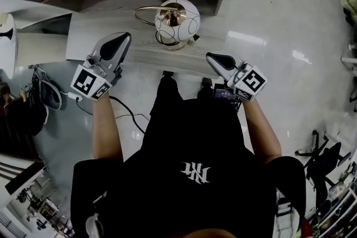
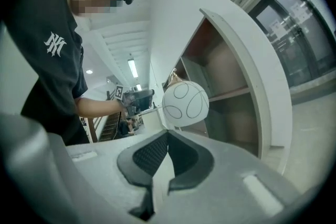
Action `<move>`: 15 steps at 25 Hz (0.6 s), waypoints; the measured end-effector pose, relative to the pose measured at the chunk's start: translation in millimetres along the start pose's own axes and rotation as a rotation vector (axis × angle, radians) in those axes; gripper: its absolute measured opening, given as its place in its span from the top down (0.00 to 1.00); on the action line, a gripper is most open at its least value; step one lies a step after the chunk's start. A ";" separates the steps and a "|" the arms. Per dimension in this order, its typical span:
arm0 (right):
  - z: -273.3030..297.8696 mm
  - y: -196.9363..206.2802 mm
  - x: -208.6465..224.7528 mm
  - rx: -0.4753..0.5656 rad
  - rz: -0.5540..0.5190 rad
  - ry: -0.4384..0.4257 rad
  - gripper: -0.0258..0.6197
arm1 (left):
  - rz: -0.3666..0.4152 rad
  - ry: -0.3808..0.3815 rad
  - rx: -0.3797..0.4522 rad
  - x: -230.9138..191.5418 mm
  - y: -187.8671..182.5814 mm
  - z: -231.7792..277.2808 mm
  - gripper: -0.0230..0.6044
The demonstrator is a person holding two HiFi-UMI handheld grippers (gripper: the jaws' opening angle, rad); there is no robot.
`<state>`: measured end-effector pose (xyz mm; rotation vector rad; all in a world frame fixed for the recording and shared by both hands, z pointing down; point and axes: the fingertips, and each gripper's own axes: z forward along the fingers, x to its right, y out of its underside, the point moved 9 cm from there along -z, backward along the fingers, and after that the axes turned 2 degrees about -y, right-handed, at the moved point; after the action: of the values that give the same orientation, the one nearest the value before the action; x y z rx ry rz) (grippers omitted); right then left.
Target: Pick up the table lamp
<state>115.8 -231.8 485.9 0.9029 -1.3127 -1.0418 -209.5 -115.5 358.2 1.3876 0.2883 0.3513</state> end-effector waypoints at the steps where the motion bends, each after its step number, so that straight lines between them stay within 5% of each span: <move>1: 3.7 2.6 -1.9 -0.004 0.001 0.025 0.95 | -0.002 0.023 0.003 -10.6 3.1 2.3 0.96; 15: 91.9 24.4 -53.4 0.016 0.022 0.437 0.95 | -0.007 0.468 -0.010 -118.9 13.5 48.4 0.86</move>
<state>27.9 -168.7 499.2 1.0560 -0.9614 -0.7619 -299.8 -205.5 378.5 1.2823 0.6737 0.6711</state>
